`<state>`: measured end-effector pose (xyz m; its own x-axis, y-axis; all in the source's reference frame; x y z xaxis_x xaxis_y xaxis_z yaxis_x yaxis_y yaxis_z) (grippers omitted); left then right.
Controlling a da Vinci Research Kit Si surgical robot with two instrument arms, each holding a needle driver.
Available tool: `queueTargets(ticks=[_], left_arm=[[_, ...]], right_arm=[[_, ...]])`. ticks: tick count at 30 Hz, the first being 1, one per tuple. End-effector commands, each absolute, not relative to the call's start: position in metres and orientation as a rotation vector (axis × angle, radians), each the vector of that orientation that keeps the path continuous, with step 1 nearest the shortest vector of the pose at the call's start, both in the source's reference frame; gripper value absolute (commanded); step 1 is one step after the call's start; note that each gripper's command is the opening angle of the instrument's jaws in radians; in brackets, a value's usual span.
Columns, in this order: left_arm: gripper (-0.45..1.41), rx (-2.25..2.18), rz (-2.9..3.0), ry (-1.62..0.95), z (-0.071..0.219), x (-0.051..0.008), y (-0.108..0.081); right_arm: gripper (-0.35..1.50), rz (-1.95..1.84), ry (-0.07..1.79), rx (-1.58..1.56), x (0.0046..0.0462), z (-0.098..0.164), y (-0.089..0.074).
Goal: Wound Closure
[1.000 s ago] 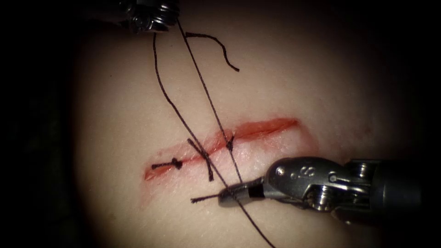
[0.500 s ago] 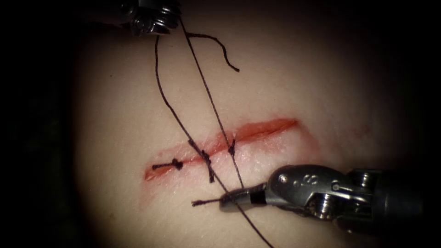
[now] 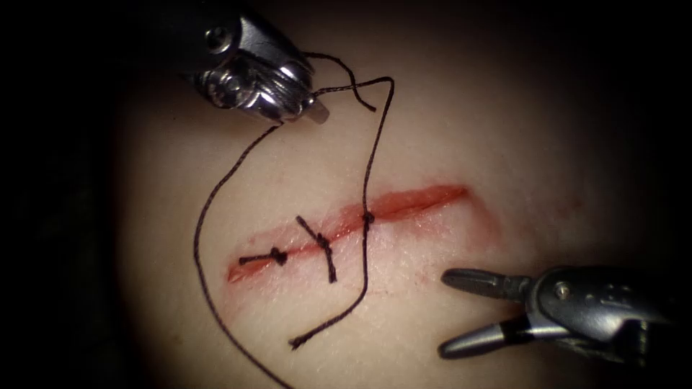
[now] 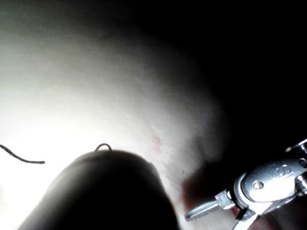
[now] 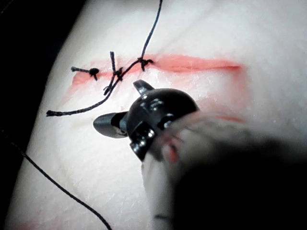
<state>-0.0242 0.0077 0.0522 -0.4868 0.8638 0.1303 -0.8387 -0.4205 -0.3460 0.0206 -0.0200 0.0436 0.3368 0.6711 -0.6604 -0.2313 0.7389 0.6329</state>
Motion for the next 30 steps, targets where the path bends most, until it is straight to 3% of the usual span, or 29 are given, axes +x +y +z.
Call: queueTargets(ticks=[1, 4, 6, 8, 9, 17, 19, 30], left_arm=[[-0.45, -0.087, 2.046, -0.459, 0.052, -0.0244, 0.0078], [-0.45, -0.093, 2.056, -0.474, 0.0514, -0.0241, 0.0078], [-0.45, -0.096, 2.069, -0.495, 0.0504, -0.0238, 0.0083], [-0.45, -0.097, 2.079, -0.521, 0.0494, -0.0235, 0.0087], [-0.45, -0.102, 2.08, -0.524, 0.0491, -0.0235, 0.0088], [-0.45, -0.144, 2.066, -0.532, 0.0465, -0.0237, 0.0097], [-0.45, -0.141, 2.066, -0.536, 0.0464, -0.024, 0.0095], [-0.45, -0.142, 2.061, -0.547, 0.0462, -0.0246, 0.0092]], right_arm=[[0.96, 0.676, 1.066, 0.441, 0.0216, 0.044, -0.018], [0.86, 0.746, 1.054, 0.416, 0.0223, 0.0446, -0.0171], [0.93, 0.917, 1.02, 0.424, 0.0237, 0.0461, -0.0161], [1.26, 1.084, 0.993, 0.438, 0.025, 0.048, -0.0159], [1.33, 1.115, 0.995, 0.43, 0.0255, 0.0487, -0.016], [1.3, 1.114, 1.064, 0.506, 0.0283, 0.0509, -0.0153], [1.18, 1.13, 1.114, 0.52, 0.0292, 0.051, -0.015], [1.2, 1.173, 1.156, 0.535, 0.0315, 0.052, -0.0141]])
